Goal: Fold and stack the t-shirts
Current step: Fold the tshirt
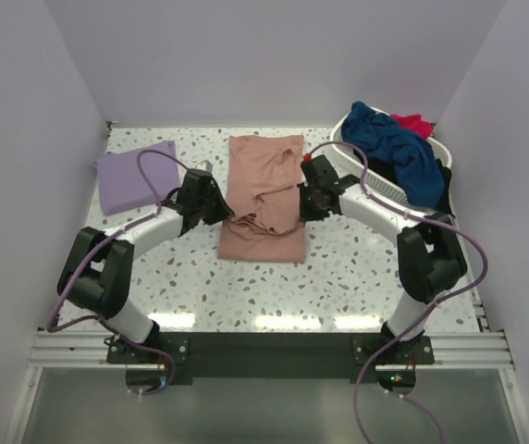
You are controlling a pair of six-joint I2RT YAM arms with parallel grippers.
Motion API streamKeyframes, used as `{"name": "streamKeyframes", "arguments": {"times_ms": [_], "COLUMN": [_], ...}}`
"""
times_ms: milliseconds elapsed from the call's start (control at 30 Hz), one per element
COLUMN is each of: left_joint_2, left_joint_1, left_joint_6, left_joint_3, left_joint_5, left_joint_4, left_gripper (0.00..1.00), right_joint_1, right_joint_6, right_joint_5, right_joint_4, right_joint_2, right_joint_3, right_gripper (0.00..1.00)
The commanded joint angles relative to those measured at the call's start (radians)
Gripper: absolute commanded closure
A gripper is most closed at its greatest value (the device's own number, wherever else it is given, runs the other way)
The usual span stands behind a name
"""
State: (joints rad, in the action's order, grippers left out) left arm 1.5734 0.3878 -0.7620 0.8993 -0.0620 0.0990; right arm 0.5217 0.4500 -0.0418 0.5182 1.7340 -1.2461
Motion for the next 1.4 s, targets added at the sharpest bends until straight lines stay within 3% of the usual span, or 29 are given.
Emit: {"name": "streamKeyframes", "arguments": {"times_ms": [0,1167,1200,1267,1300,1333,1367], "left_joint_2": [0.04,0.332,0.342,0.359,0.356,0.337,0.32], "left_joint_1": [-0.018,-0.153,-0.159,-0.165,-0.165,-0.164,-0.164], "left_joint_6": [0.023,0.021,0.023,0.033,0.041,0.047,0.062], "left_joint_3": [0.061,0.28,0.324,0.39,0.404,0.414,0.414], "left_joint_5": [-0.068,-0.205,-0.211,-0.228,-0.22,-0.208,-0.2], "left_joint_4": [-0.123,-0.19,-0.186,-0.168,-0.16,-0.153,-0.151], "left_gripper": [1.0,0.99,0.75,0.42,0.19,0.13,0.08], "right_joint_1": [-0.015,-0.126,-0.135,-0.155,-0.157,-0.157,-0.155], "right_joint_6": [-0.028,-0.047,-0.042,-0.037,-0.04,-0.04,-0.043], "right_joint_5": [0.026,0.075,0.086,0.098,0.095,0.089,0.088], "right_joint_4": [-0.003,0.009,0.016,0.038,0.04,0.031,0.022], "right_joint_2": [0.035,0.251,0.259,0.263,0.253,0.239,0.199], "right_joint_3": [-0.07,-0.283,-0.321,-0.381,-0.391,-0.395,-0.391], "right_gripper": [1.0,1.0,0.99,0.68,0.54,0.37,0.33]}}
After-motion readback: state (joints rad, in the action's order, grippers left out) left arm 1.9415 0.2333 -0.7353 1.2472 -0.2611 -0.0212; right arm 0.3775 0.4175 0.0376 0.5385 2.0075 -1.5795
